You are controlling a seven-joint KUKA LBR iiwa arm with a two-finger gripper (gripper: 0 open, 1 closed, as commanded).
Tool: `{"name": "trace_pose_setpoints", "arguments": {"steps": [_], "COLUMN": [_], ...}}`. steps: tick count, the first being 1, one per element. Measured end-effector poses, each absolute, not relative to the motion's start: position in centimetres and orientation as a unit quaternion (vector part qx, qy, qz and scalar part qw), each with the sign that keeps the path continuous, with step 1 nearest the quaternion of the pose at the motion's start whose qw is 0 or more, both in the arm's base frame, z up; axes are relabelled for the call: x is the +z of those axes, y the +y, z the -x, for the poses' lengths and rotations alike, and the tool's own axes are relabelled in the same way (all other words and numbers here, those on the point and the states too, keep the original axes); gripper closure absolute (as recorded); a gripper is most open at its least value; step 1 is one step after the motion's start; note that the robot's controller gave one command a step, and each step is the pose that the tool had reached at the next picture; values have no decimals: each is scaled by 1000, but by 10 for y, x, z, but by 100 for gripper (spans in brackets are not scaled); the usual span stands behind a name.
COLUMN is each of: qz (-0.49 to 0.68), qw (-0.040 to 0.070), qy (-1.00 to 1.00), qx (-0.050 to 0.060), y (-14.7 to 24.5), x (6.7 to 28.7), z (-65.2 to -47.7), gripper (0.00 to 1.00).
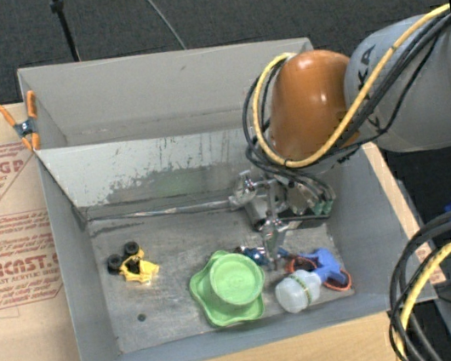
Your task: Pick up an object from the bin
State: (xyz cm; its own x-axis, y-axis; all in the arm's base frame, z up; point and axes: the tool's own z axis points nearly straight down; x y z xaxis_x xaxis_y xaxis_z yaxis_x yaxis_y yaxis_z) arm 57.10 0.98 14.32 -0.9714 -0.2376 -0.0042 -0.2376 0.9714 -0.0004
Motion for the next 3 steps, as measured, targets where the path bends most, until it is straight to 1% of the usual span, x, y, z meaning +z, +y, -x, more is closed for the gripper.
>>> {"name": "trace_pose_setpoints", "arguments": {"steps": [1,2,3], "qz": [119,191,191], "qw": [1,1,1], "qy": [993,982,982], "qx": [0,0,0], "y": [10,7,7], "x": [143,73,73], "z": [-570,-512,-512], "gripper": [0,100,100]}}
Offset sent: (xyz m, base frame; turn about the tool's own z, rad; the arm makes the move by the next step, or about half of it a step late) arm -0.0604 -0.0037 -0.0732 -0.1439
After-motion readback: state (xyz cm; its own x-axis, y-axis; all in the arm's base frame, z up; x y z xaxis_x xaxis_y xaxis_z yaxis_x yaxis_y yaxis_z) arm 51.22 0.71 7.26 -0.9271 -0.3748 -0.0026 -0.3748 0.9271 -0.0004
